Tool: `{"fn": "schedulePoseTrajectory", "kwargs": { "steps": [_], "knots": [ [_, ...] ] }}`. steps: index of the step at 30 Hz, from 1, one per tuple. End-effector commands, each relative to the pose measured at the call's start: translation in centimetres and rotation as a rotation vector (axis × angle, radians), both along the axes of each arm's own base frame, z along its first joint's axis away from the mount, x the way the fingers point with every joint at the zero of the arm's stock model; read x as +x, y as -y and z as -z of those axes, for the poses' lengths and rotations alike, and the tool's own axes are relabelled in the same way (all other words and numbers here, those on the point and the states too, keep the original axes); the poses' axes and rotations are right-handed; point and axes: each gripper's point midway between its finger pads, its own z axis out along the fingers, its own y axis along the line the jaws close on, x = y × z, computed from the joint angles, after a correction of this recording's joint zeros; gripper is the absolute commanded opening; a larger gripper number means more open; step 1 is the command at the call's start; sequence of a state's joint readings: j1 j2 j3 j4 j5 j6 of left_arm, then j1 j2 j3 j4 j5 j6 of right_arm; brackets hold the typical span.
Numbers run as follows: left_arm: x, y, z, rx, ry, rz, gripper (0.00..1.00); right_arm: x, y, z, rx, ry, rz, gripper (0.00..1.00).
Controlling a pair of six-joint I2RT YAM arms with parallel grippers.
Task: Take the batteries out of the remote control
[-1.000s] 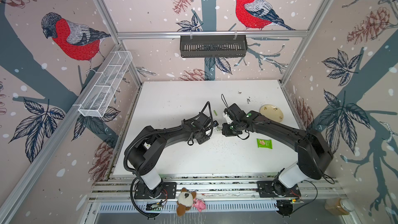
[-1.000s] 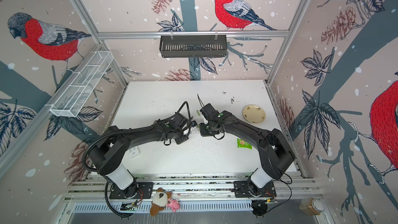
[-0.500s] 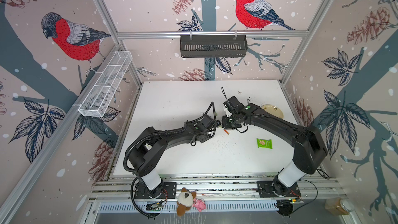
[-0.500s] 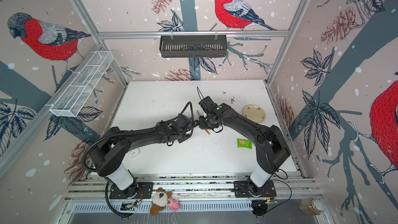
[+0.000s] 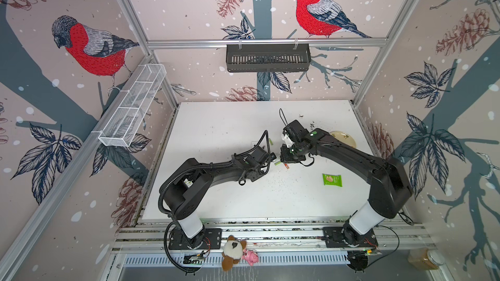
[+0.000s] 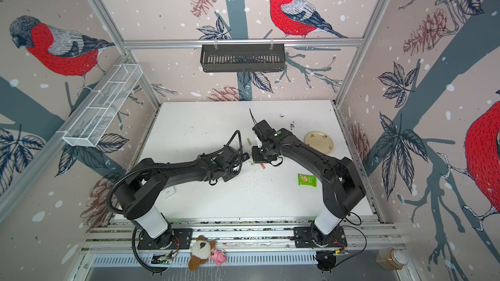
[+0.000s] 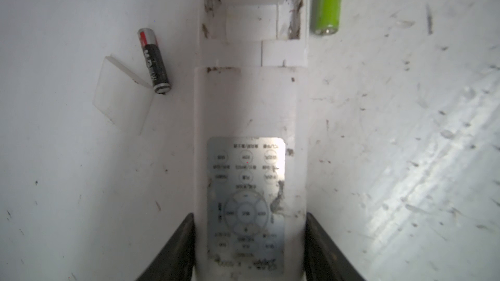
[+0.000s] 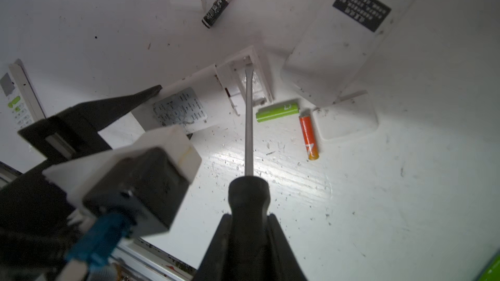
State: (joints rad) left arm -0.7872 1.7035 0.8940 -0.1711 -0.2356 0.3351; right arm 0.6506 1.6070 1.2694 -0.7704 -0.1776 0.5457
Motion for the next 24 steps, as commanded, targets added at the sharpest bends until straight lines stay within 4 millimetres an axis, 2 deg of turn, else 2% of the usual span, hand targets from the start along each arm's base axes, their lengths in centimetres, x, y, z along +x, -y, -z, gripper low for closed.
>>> {"fn": "schedulePoseTrajectory", "kwargs": {
  "steps": [1,5,6,7,9,10,12,13,14,15,17,21,24],
  "knots": [
    [-1.2,-1.4,1.5,0.013,-0.092,-0.025,0.00,0.2,2.3,-0.9,-0.026,0.024,0.050,0.00],
    [-2.2,-1.7,2.0,0.008,-0.163,-0.008,0.00,1.1,4.8,-2.1,0.007,0.075,0.114,0.00],
    [-2.4,-1.7,2.1,0.001,-0.185,-0.004,0.05,1.1,6.0,-1.8,-0.001,0.074,0.140,0.00],
    [-2.6,-1.8,2.2,-0.003,-0.198,-0.003,0.13,1.2,7.1,-1.7,-0.006,0.076,0.166,0.00],
    [-2.5,-2.0,2.3,-0.008,-0.202,-0.017,0.41,1.3,9.4,-1.1,-0.014,0.087,0.221,0.00],
    [-2.3,-2.2,2.1,-0.012,-0.196,-0.031,0.48,1.3,10.3,-1.1,-0.006,0.094,0.243,0.00],
    [-1.6,-2.3,1.3,-0.054,-0.190,-0.059,0.66,1.4,11.9,-1.2,0.032,0.104,0.289,0.00],
    [-1.3,-2.2,0.6,-0.084,-0.185,-0.066,0.85,1.4,12.5,-1.4,0.051,0.114,0.304,0.00],
    [-0.9,-2.1,-0.2,-0.114,-0.174,-0.075,0.92,1.4,13.0,-1.6,0.074,0.126,0.311,0.00],
    [-0.5,-1.9,-1.0,-0.142,-0.165,-0.076,0.95,1.4,13.3,-1.5,0.093,0.125,0.313,0.00],
    [0.0,-1.5,-2.4,-0.180,-0.149,-0.078,0.97,1.1,14.1,-2.4,0.121,0.160,0.328,0.01],
    [0.3,-0.2,-5.7,-0.284,-0.118,-0.059,0.98,0.4,16.2,-2.1,0.120,0.170,0.380,0.01],
    [0.7,0.8,-8.7,-0.385,-0.084,-0.064,0.98,0.0,16.1,-2.3,0.186,0.206,0.394,0.01]
  ]
}}
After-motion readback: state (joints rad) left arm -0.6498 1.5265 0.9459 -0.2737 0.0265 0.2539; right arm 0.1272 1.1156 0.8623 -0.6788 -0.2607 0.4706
